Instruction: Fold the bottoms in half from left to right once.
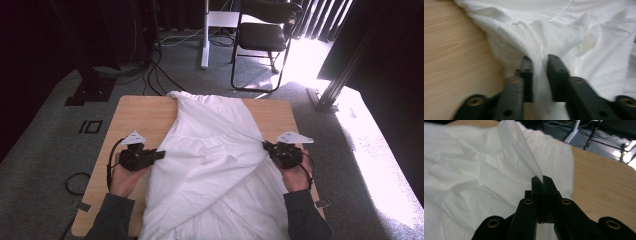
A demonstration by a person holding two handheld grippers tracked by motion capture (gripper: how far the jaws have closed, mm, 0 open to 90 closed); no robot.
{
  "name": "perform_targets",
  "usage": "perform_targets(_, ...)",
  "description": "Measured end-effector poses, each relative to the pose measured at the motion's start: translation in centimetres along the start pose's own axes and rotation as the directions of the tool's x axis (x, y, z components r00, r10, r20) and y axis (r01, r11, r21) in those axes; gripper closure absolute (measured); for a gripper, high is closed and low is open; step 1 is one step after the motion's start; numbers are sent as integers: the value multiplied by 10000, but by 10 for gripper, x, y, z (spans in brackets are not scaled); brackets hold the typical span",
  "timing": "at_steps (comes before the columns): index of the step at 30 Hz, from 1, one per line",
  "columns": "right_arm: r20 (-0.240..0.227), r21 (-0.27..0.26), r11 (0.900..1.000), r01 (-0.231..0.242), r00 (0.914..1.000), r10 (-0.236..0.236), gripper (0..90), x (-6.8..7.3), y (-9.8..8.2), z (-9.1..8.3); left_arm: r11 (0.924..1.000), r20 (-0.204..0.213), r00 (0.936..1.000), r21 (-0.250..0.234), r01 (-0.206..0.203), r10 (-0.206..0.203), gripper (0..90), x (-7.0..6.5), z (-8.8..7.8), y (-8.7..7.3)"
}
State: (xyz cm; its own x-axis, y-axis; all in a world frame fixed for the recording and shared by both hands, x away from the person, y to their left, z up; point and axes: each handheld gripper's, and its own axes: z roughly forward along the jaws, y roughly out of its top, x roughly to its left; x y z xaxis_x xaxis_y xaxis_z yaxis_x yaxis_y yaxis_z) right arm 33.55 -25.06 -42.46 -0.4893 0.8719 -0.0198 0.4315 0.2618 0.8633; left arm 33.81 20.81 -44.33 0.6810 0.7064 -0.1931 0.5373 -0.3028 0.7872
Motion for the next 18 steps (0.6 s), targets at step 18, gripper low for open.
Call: perform_targets(18,1335,2617,9552,-1380,9854,1058,895,-64,-86,57,9814,-511,9893,1292,1421,-1365,349,20,57,-44)
